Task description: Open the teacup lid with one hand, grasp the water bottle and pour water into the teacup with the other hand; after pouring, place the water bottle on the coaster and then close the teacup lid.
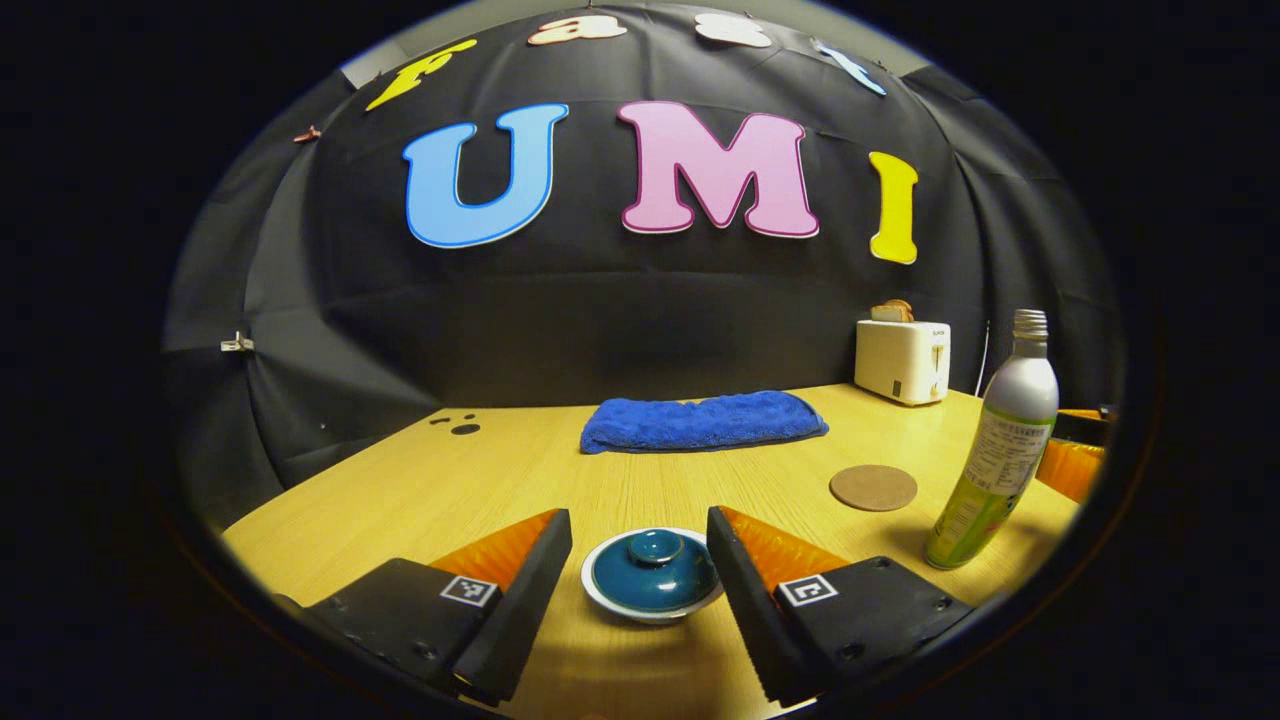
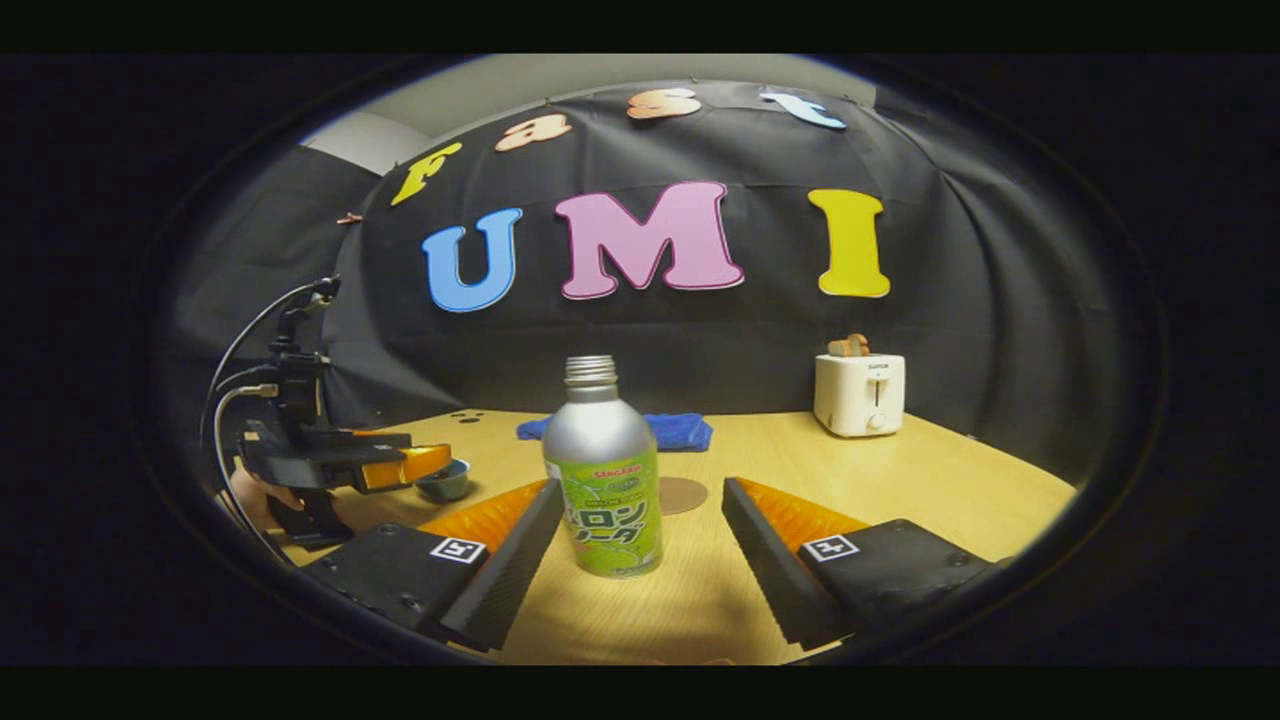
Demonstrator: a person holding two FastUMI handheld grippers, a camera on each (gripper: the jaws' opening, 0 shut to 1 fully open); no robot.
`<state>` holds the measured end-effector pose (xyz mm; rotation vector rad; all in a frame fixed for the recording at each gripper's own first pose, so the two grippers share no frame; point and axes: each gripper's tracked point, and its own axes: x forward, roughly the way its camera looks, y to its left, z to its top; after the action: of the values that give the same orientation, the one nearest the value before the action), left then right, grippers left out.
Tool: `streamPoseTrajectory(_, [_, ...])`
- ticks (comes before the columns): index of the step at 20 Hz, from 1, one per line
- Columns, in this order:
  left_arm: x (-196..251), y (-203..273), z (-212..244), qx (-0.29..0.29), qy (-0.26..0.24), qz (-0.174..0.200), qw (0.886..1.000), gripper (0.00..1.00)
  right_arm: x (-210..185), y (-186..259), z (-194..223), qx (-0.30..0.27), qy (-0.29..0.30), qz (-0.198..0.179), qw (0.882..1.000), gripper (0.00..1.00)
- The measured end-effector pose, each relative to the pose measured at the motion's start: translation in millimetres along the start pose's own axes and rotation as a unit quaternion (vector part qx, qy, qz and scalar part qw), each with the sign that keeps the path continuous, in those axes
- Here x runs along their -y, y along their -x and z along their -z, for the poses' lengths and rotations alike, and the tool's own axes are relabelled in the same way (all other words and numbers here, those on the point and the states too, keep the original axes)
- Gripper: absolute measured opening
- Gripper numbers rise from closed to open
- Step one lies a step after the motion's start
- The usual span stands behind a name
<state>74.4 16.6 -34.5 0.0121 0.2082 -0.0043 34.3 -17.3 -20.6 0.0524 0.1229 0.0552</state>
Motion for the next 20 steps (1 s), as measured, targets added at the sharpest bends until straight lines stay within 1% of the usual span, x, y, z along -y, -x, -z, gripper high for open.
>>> streamPoseTrajectory(1, [2, -4, 2, -0.005, -0.007, 0.001, 1.000, 0.86, -2, -1, 1, -0.002, -0.004, -0.005, 1.000, 0.99])
streamPoseTrajectory(4, [12, -13, 4, -0.018, -0.022, 0.017, 0.999, 0.76, -6, -4, 9, -0.015, -0.007, -0.011, 1.000, 1.00])
streamPoseTrajectory(5, [15, -14, 7, -0.025, -0.029, 0.020, 0.999, 0.74, -7, -5, 11, -0.019, -0.008, -0.014, 1.000, 1.00])
streamPoseTrajectory(6, [15, -15, 10, -0.034, -0.035, 0.019, 0.999, 0.69, -10, -5, 14, -0.024, -0.007, -0.019, 1.000, 1.00])
streamPoseTrajectory(7, [16, -18, 11, -0.039, -0.042, 0.015, 0.998, 0.65, -12, -5, 15, -0.027, -0.004, -0.022, 0.999, 1.00])
streamPoseTrajectory(8, [18, -19, 11, -0.040, -0.044, 0.016, 0.998, 0.57, -12, -6, 17, -0.030, 0.001, -0.022, 0.999, 1.00])
streamPoseTrajectory(11, [17, -23, 12, -0.044, -0.049, 0.011, 0.998, 0.54, -13, -8, 15, -0.031, 0.009, -0.026, 0.999, 1.00])
streamPoseTrajectory(13, [13, -22, 11, -0.042, -0.049, 0.000, 0.998, 0.44, -16, -9, 15, -0.033, 0.010, -0.031, 0.999, 1.00])
streamPoseTrajectory(14, [15, -22, 12, -0.042, -0.049, 0.000, 0.998, 0.36, -18, -9, 13, -0.032, 0.009, -0.035, 0.999, 1.00])
streamPoseTrajectory(17, [14, -22, 9, -0.033, -0.041, -0.003, 0.999, 0.34, -22, -11, 8, -0.028, 0.011, -0.040, 0.999, 1.00])
streamPoseTrajectory(18, [15, -21, 8, -0.030, -0.037, -0.002, 0.999, 0.31, -23, -12, 7, -0.028, 0.010, -0.040, 0.999, 1.00])
streamPoseTrajectory(20, [12, -19, 6, -0.021, -0.030, -0.003, 0.999, 0.29, -26, -12, 6, -0.026, 0.011, -0.041, 0.999, 1.00])
